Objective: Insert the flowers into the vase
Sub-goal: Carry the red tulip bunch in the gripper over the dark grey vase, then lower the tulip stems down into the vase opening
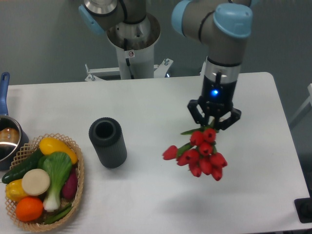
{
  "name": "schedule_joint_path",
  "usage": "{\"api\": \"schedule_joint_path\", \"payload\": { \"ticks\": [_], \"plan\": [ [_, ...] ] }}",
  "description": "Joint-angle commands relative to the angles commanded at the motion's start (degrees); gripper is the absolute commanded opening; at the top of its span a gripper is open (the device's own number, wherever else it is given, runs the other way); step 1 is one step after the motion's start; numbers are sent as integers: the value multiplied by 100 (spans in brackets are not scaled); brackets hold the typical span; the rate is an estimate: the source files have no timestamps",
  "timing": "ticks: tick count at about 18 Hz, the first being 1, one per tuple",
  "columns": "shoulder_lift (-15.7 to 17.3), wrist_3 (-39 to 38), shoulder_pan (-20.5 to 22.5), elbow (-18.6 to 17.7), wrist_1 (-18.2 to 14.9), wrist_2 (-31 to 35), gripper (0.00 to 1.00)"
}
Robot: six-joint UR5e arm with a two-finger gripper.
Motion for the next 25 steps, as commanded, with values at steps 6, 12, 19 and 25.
{"api": "schedule_joint_path", "payload": {
  "ticks": [6,12,19,25],
  "plan": [
    [97,-238,-88,-27,0,-1003,0],
    [167,-229,-193,-35,88,-1776,0],
    [308,-212,-132,-158,114,-3025,0],
    [738,-194,-123,-624,114,-3965,0]
  ]
}}
